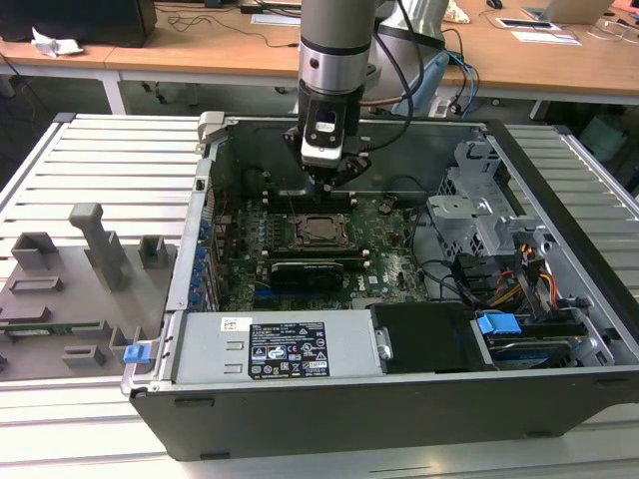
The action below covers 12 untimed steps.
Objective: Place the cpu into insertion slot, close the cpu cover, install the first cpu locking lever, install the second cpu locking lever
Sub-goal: 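Install the first cpu locking lever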
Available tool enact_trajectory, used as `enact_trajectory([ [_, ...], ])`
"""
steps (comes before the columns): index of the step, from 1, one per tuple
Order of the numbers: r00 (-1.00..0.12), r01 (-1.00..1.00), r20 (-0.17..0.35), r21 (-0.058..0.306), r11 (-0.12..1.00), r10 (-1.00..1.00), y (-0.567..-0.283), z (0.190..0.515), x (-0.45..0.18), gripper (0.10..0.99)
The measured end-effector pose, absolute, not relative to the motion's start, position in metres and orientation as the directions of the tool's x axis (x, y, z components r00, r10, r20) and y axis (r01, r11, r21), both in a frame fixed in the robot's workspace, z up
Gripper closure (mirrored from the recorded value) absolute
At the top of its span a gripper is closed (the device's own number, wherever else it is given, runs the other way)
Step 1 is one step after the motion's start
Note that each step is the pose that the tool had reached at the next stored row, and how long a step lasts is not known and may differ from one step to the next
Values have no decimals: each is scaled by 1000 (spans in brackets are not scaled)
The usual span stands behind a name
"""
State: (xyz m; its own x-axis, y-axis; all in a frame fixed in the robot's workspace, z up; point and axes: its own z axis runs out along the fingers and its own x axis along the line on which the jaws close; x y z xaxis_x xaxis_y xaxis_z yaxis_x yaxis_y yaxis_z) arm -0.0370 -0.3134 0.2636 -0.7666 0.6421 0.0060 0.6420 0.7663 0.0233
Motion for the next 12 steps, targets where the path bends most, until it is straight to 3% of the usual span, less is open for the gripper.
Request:
enact_trajectory([
  [12,-813,582,6,23,813,582,-313,264,-37,980],
])
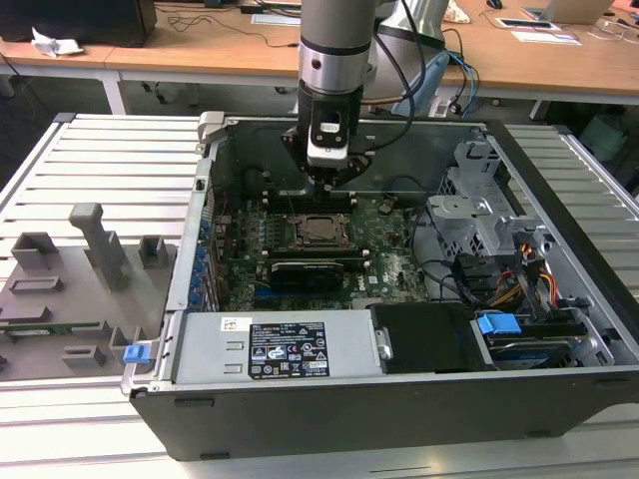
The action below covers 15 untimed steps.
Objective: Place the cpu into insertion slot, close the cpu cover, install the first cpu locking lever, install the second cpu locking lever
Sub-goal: 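Install the first cpu locking lever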
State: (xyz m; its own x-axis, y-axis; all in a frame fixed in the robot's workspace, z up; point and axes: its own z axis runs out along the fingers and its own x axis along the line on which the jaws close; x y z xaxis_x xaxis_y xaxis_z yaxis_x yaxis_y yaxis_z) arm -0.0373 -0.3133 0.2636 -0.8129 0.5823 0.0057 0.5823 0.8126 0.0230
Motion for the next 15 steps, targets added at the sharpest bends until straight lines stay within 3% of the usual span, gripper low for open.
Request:
enact_trajectory([
  [15,-910,415,6,23,909,415,-313,264,-37,980],
])
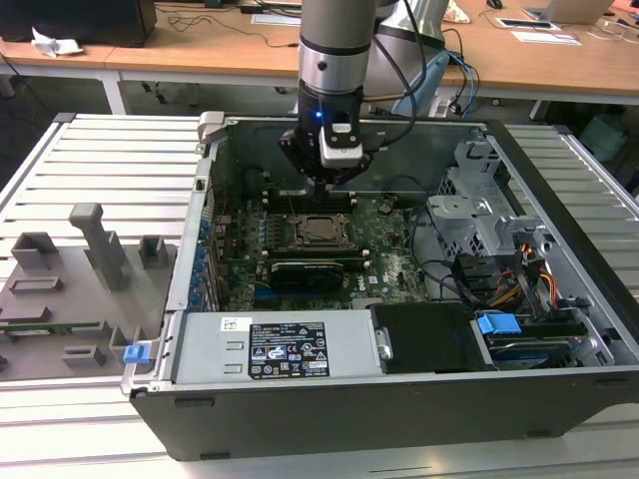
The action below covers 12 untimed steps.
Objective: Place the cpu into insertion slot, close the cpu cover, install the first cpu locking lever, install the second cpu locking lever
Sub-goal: 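Install the first cpu locking lever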
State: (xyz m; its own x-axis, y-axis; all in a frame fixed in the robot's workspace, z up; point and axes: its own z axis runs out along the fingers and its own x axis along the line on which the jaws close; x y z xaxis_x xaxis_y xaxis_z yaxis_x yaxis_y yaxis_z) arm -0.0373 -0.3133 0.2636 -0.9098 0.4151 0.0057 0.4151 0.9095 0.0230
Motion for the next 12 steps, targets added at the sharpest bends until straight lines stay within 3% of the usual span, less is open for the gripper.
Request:
enact_trajectory([
  [12,-990,144,5,23,989,143,-313,263,-37,980],
])
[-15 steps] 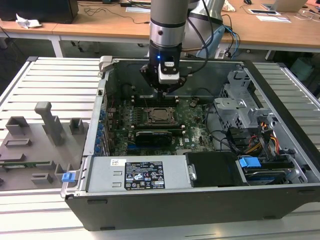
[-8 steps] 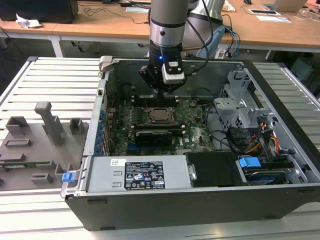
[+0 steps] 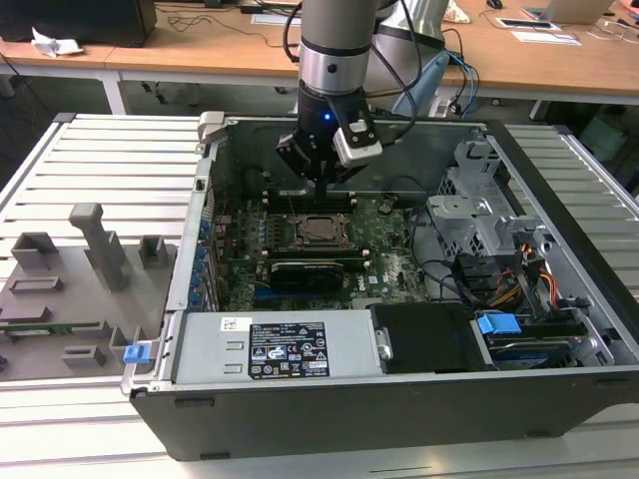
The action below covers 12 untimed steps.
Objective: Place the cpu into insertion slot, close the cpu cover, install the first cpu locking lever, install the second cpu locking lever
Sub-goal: 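Install the first cpu locking lever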
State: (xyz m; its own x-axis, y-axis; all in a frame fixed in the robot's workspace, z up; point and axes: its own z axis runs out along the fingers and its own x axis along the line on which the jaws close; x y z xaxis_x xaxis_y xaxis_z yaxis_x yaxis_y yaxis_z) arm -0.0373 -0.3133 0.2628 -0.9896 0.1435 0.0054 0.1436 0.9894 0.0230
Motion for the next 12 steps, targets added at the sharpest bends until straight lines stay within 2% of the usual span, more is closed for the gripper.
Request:
enact_trajectory([
  [12,-999,-53,5,23,998,-53,-313,263,-38,980],
])
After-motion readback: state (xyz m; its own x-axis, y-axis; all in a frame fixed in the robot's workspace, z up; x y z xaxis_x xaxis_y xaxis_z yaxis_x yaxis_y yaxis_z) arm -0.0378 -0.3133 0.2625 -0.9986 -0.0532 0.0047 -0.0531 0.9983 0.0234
